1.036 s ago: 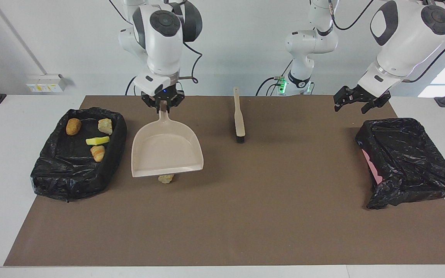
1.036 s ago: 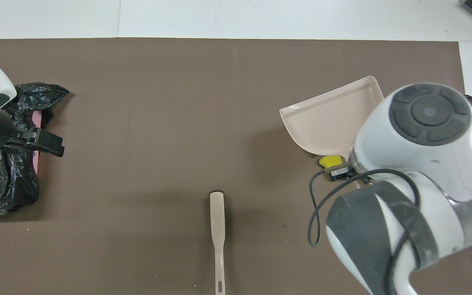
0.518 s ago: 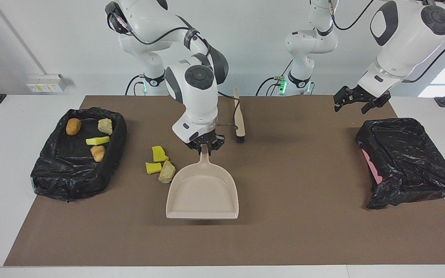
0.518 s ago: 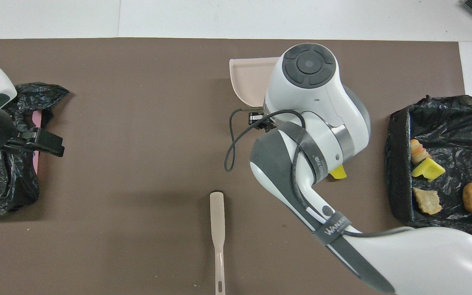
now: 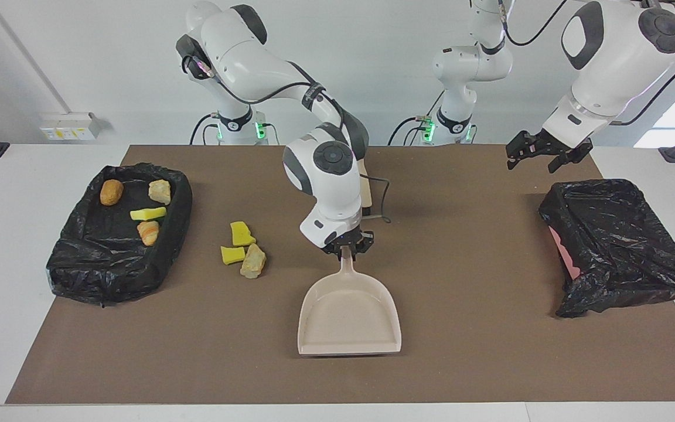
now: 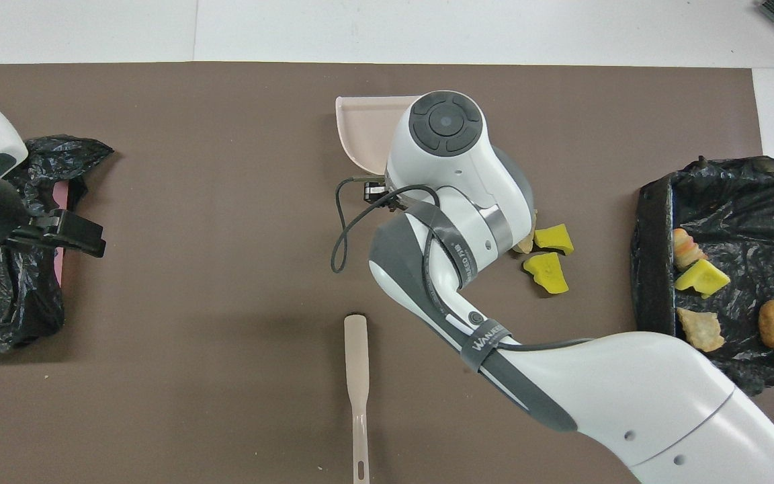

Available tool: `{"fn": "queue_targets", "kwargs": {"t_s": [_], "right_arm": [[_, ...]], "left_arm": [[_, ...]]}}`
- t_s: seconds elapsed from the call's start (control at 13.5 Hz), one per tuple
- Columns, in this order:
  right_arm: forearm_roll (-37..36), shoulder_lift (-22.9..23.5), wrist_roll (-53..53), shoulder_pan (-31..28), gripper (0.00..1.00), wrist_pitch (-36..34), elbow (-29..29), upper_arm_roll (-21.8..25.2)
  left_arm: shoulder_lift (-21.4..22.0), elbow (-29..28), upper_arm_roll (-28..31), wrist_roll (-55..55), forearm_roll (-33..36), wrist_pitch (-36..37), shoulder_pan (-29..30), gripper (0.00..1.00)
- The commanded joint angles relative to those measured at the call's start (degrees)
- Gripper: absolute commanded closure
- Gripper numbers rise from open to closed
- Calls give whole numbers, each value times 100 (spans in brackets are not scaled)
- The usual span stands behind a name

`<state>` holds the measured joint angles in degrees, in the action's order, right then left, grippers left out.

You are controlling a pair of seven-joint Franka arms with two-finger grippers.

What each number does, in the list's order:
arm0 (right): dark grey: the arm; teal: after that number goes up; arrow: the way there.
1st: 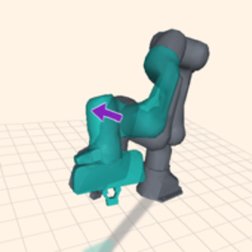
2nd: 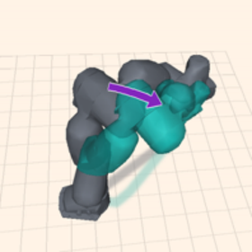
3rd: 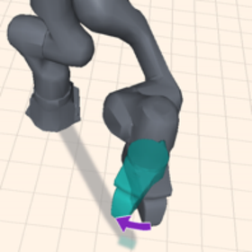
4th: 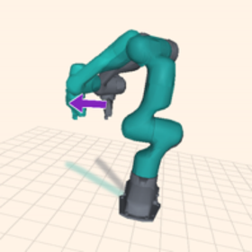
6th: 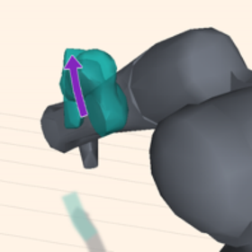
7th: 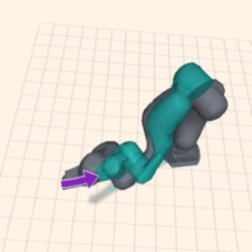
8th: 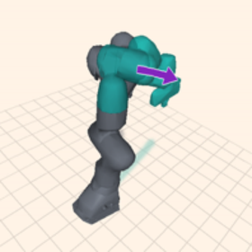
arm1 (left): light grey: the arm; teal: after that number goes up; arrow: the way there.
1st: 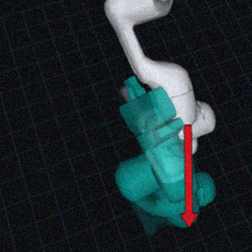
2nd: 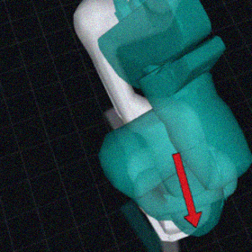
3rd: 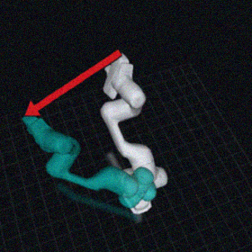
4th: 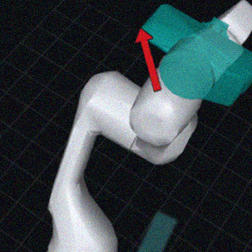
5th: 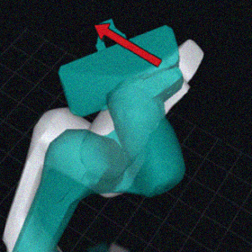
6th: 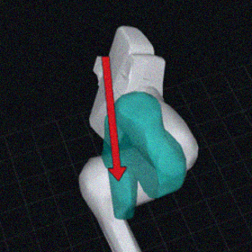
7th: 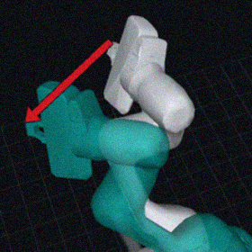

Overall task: Sweep and dump trash in bin
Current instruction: 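Bring the empty dustpan back beside the remaining scraps with the right gripper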

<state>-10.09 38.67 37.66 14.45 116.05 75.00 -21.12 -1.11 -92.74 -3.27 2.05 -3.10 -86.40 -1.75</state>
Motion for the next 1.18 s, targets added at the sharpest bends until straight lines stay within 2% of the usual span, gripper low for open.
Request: {"fn": "queue_targets", "kwargs": {"t_s": [0.0,0.15,0.22,0.3,0.37,0.44,0.67,0.81,1.11], "right_arm": [[208,61,137,40,100,172,-83,-41],[226,149,137,215,100,479,6,-32],[244,149,128,112,96,576,75,-41],[244,141,111,93,81,594,172,-41],[244,123,76,145,52,595,190,-41],[209,105,40,146,3,595,208,-41],[200,-245,49,154,0,455,357,-41],[244,-622,75,207,0,209,689,-67],[401,-2036,127,190,0,147,2384,-427]], "left_arm": [[-65,124,-51,76,116,-8,69,0],[-74,124,-51,76,116,0,69,0],[-74,124,-51,76,116,-8,69,0],[-74,124,-51,76,116,-8,69,0],[-74,133,-51,76,116,-8,69,0],[-65,124,-51,76,116,0,69,0],[-74,133,-51,76,116,-8,69,0],[-74,124,-51,76,116,-8,69,0],[-74,124,-51,76,116,-8,69,0]]}}
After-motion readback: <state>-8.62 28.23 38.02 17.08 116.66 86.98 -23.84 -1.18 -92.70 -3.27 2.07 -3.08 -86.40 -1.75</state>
